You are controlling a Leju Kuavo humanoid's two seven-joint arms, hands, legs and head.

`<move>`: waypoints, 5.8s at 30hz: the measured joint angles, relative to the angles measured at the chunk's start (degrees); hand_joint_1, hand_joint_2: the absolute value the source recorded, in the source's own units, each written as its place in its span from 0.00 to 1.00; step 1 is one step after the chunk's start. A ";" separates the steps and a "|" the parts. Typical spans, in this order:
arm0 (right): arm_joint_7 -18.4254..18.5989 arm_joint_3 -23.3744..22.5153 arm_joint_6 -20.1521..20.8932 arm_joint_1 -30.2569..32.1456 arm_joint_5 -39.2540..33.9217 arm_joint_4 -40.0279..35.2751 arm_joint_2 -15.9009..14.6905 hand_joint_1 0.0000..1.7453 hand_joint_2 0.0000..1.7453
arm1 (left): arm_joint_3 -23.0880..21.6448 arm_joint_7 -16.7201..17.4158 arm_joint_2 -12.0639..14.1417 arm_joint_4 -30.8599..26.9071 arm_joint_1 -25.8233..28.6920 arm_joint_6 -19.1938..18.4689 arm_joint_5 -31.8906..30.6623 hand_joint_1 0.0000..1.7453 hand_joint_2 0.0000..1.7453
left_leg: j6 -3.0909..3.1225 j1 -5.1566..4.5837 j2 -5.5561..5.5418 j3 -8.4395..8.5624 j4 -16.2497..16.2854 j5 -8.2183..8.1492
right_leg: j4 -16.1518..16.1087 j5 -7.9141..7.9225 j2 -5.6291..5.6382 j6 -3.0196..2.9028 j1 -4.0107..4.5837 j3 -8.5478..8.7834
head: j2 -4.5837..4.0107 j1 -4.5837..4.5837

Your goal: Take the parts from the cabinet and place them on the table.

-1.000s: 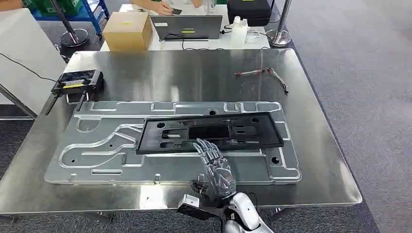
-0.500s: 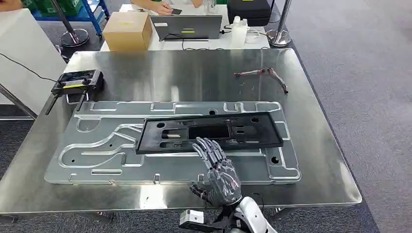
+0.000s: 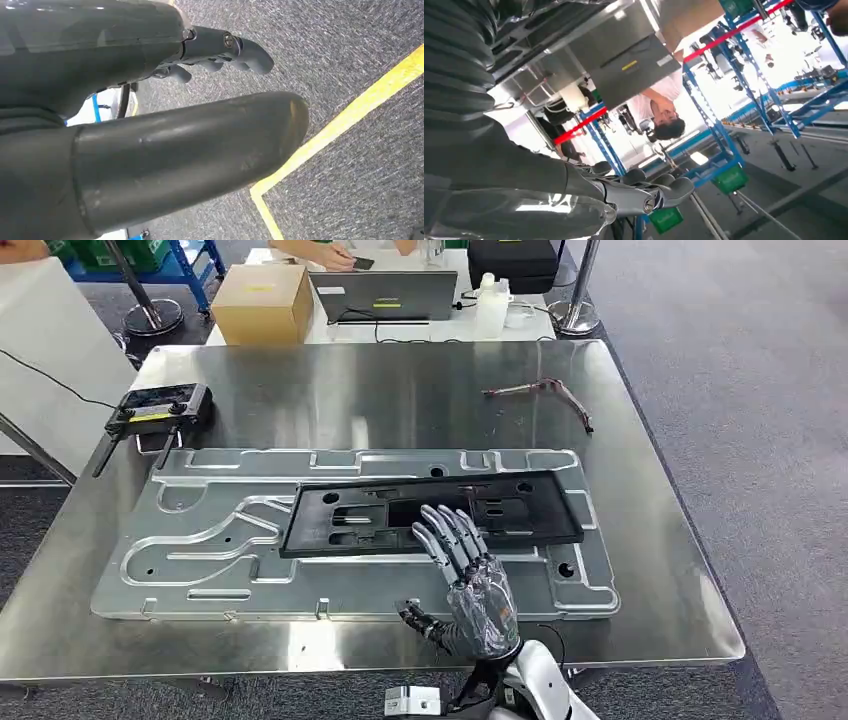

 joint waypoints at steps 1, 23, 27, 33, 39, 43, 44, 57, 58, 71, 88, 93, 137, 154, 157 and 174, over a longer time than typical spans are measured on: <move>0.00 0.00 0.00 -0.01 0.00 -0.17 -0.09 0.00 1.00 | 0.00 0.00 0.00 0.00 0.00 0.00 0.00 0.00 0.00 | 0.00 0.00 0.00 0.00 0.00 0.00 | 0.00 0.00 0.00 0.00 0.00 0.00 | -0.02 0.00; 7.52 -39.76 0.00 7.22 22.84 -17.74 -3.04 0.00 1.00 | 0.09 -5.95 2.08 0.00 4.22 -4.55 4.35 0.00 0.00 | 0.10 -0.05 -0.02 -0.02 0.01 -0.10 | -0.04 -0.02 -0.04 0.05 -0.06 -0.01 | 0.00 0.00; 6.10 -49.66 0.00 7.47 21.60 -19.82 -3.13 0.00 1.00 | 0.09 -5.90 2.27 0.00 4.68 -5.20 4.61 0.00 0.00 | 0.10 -0.06 -0.02 -0.03 0.01 -0.11 | -0.05 -0.03 -0.04 0.06 -0.07 -0.01 | 0.00 0.00; 7.04 -63.05 0.04 6.64 18.82 -19.52 -5.85 0.00 1.00 | -0.02 -7.25 2.66 0.00 5.20 -5.77 4.85 0.00 0.00 | 0.11 -0.05 -0.03 -0.05 0.01 -0.12 | -0.05 -0.03 -0.05 0.06 -0.07 0.01 | 0.00 0.00; 8.61 -69.22 0.04 6.11 18.08 -16.35 -9.61 0.00 1.00 | -0.04 -8.04 3.56 0.00 5.61 -6.21 4.85 0.00 0.00 | 0.12 -0.06 -0.02 -0.04 0.01 -0.13 | -0.05 -0.03 -0.05 0.07 -0.08 0.00 | 0.00 0.00; 8.66 -70.60 0.04 6.03 18.05 -15.47 -10.58 0.00 1.00 | -0.04 -8.04 3.69 0.00 5.66 -6.21 4.85 0.00 0.00 | 0.12 -0.04 -0.03 -0.04 0.01 -0.13 | -0.04 -0.03 -0.05 0.07 -0.07 0.00 | 0.00 0.00; 8.66 -70.73 0.04 6.03 18.05 -15.30 -10.77 0.00 1.00 | -0.04 -8.04 3.72 0.00 5.67 -6.23 4.85 0.00 0.00 | 0.12 -0.04 -0.03 -0.04 0.01 -0.13 | -0.04 -0.03 -0.05 0.07 -0.07 0.00 | 0.00 0.00; 14.08 -73.09 0.04 6.21 17.86 -11.97 -14.65 0.00 1.00 | -0.09 -8.04 3.78 0.00 5.95 -6.29 5.03 0.00 0.00 | 0.15 -0.05 -0.03 -0.04 0.01 -0.14 | -0.04 -0.04 -0.07 0.11 -0.13 0.00 | -0.02 0.00; 14.23 -73.18 0.04 6.22 17.84 -11.67 -14.95 0.00 1.00 | -0.11 -8.04 3.80 0.00 5.98 -6.29 5.05 0.00 0.00 | 0.18 -0.06 -0.01 -0.03 0.01 -0.16 | -0.05 -0.04 -0.05 0.11 -0.13 0.00 | 0.00 0.00; 23.38 -74.99 11.66 7.77 16.21 4.84 -24.02 0.00 1.00 | -0.70 -7.89 3.87 0.00 6.24 -7.58 6.21 0.00 0.00 | 0.30 -0.09 -0.02 -0.03 0.03 -0.23 | -0.07 -0.09 -0.07 0.20 -0.15 0.02 | 0.00 0.00; 28.26 -72.52 17.20 4.94 26.64 47.84 -24.81 0.00 1.00 | -0.74 -6.29 3.85 0.00 5.65 -9.18 5.86 0.00 0.00 | 0.29 -0.07 -0.14 -0.01 0.03 -0.29 | -0.07 -0.19 -0.19 0.30 -0.09 0.09 | 0.00 0.02; 28.85 -71.25 17.92 4.42 27.65 54.34 -24.00 0.00 1.00 | -0.74 -6.03 3.85 0.00 5.40 -9.35 5.44 0.00 0.00 | 0.29 -0.08 -0.14 -0.06 0.03 -0.30 | -0.05 -0.19 -0.19 0.30 -0.13 0.10 | 0.00 0.02; 18.73 -69.42 39.54 1.80 20.06 76.52 -0.42 0.00 1.00 | -0.74 -5.97 3.56 0.00 3.34 -9.03 2.10 0.00 1.00 | -0.04 0.33 0.01 0.22 0.01 -0.37 | -0.03 -0.28 0.01 0.12 0.30 0.20 | 0.00 0.02; 21.33 -70.69 39.17 0.38 16.37 78.34 11.34 0.00 1.00 | -0.74 4.53 3.93 0.00 3.14 -3.06 -2.60 0.00 1.00 | -0.07 0.12 -0.01 0.26 0.01 -0.40 | 0.08 -0.42 -0.03 -0.08 0.10 0.26 | 0.00 0.02; 21.73 -70.99 40.52 0.24 15.34 78.47 11.50 0.00 1.00 | -0.74 4.63 4.04 0.00 3.37 -4.61 -2.19 0.00 1.00 | -0.07 0.12 -0.01 0.26 0.01 -0.40 | 0.07 -0.42 -0.04 -0.08 0.09 0.26 | -0.02 0.02; 21.64 -71.60 42.71 -0.05 13.51 78.58 11.96 0.00 1.00 | -0.57 3.78 4.04 0.00 4.19 -8.35 1.49 0.00 1.00 | -0.07 0.13 -0.01 0.26 0.01 -0.41 | 0.07 -0.42 -0.04 -0.08 0.05 0.26 | 0.00 0.02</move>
